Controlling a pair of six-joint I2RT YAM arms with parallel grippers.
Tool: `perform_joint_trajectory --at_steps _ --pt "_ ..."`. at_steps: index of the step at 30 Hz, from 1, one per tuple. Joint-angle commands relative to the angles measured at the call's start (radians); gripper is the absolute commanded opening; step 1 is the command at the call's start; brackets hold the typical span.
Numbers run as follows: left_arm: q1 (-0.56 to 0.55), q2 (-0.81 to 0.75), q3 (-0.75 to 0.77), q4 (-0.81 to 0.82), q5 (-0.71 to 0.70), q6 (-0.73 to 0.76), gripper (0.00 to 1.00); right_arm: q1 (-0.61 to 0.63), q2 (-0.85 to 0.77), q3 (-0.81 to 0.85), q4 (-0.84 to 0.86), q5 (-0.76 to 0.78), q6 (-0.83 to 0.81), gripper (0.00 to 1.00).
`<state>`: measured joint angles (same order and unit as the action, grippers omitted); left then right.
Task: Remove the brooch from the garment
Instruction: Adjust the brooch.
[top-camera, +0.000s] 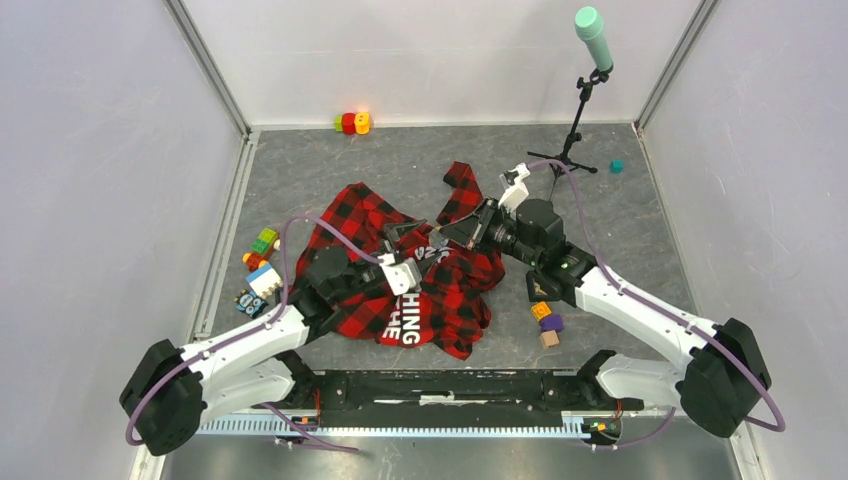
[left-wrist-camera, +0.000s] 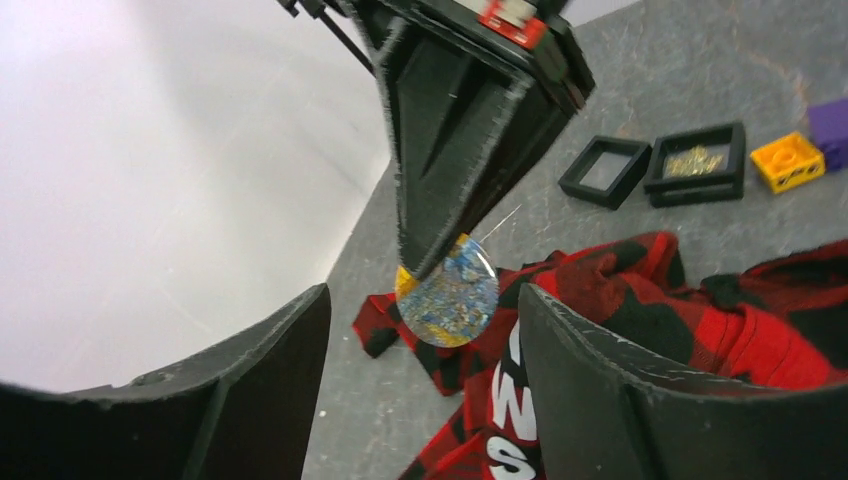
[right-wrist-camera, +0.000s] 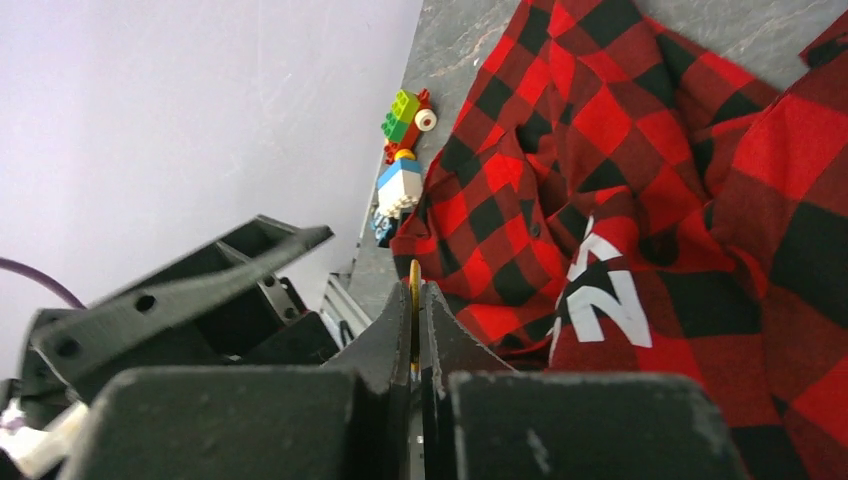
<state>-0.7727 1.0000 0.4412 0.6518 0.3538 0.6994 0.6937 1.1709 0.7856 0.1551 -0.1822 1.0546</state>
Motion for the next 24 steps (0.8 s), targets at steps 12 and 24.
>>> perform_joint_trajectory --at_steps 12,24 --pt "-0.002 0.011 0.106 -0.072 0.048 -0.288 0.77 -0.004 -0.033 -0.086 0.261 -0.153 -0.106 0.00" --pt "-0.002 0.006 0.100 -0.057 0.097 -0.246 0.74 -0.003 -0.022 -0.081 0.283 -0.183 -0.047 0.00"
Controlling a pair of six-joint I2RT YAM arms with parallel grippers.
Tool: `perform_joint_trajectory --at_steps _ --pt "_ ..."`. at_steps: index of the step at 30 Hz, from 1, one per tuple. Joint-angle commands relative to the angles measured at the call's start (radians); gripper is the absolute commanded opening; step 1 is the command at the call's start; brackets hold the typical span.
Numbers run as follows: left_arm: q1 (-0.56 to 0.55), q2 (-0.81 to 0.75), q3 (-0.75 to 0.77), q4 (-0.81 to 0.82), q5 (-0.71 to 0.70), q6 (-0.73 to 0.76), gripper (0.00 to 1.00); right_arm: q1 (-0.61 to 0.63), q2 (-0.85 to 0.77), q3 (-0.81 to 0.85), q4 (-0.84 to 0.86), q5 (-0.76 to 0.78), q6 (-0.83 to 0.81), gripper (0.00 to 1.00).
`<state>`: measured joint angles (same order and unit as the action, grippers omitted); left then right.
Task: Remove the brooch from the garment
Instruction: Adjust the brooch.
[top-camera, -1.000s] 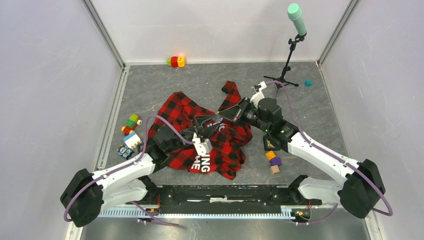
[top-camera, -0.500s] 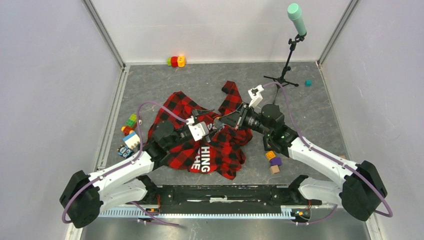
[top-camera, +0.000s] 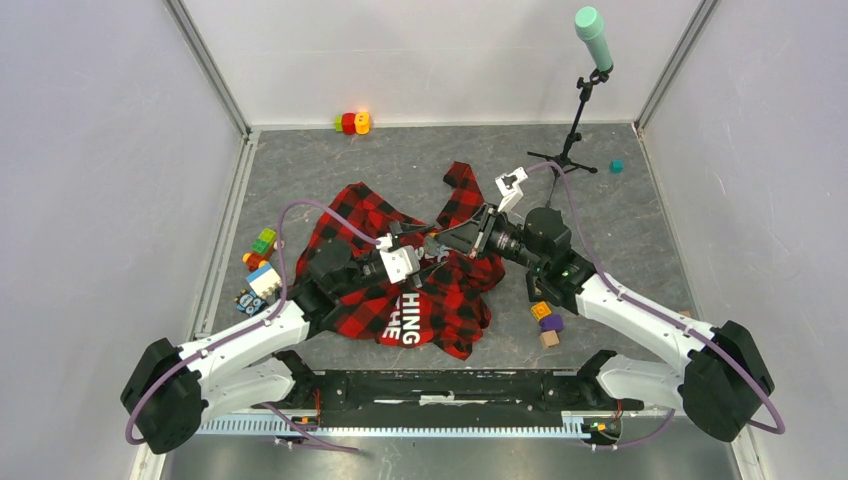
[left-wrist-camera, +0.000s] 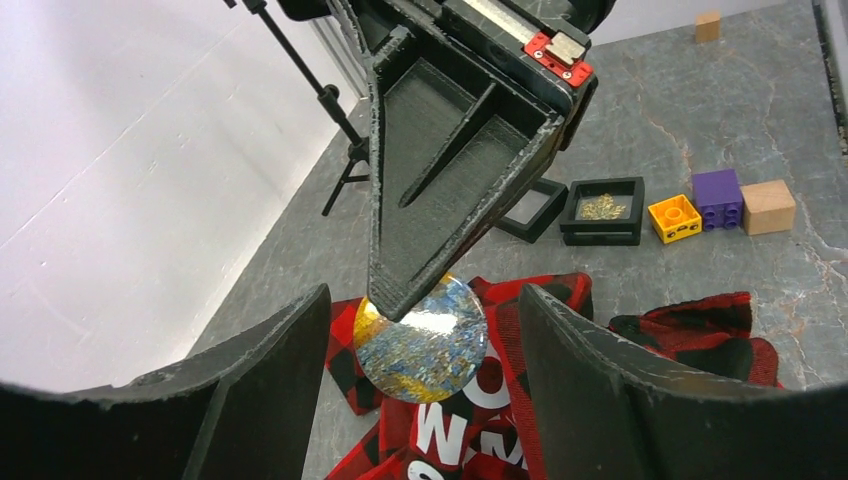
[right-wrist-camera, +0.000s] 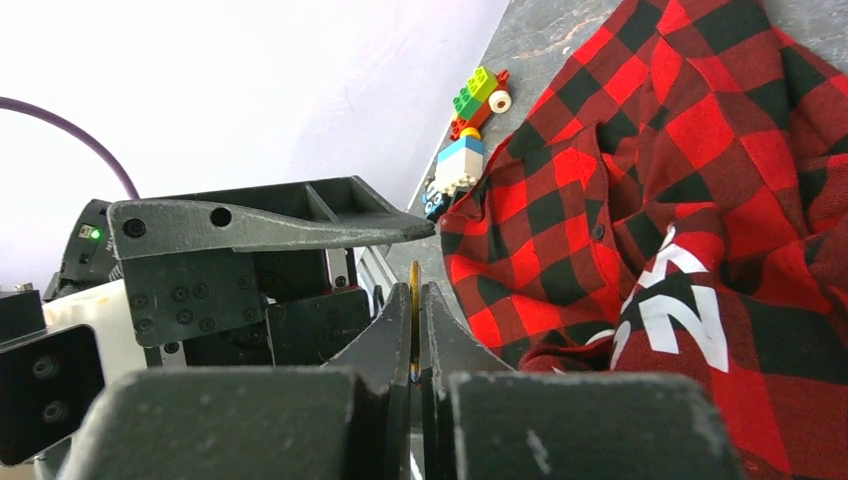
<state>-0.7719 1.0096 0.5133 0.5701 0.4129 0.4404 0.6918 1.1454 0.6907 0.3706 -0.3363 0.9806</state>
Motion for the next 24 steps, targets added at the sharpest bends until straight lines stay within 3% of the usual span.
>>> perform_joint_trajectory --at_steps 1,5,10,13,15,17,21,24 --pt "-0.003 -0.002 0.030 0.020 0.035 0.014 0.74 -0.001 0.004 0.012 0.075 -0.033 0.032 0.00" --pt "-0.003 -0.004 0.032 0.009 0.024 0.014 0.74 -0.001 0.001 0.009 0.088 -0.039 0.035 0.00" --pt "-0.003 -0.006 0.046 -0.007 0.024 0.007 0.55 -0.002 0.005 0.007 0.089 -0.042 0.040 0.00" --pt "-0.003 -0.012 0.045 -0.011 0.009 0.005 0.49 -0.001 0.006 0.005 0.091 -0.045 0.030 0.21" --pt "-0.003 -0.021 0.042 -0.024 -0.020 -0.026 0.49 -0.002 -0.008 0.008 0.044 -0.019 -0.027 0.47" --pt "-0.003 -0.037 0.040 -0.060 -0.054 -0.085 0.50 -0.002 -0.038 0.017 -0.068 0.023 -0.139 0.59" --pt "-0.002 -0.109 -0.003 -0.132 -0.083 -0.259 0.49 -0.002 -0.135 0.002 -0.298 0.140 -0.405 0.61" --pt "-0.003 -0.180 -0.053 -0.149 -0.022 -0.394 0.48 -0.001 -0.217 -0.043 -0.419 0.211 -0.525 0.62"
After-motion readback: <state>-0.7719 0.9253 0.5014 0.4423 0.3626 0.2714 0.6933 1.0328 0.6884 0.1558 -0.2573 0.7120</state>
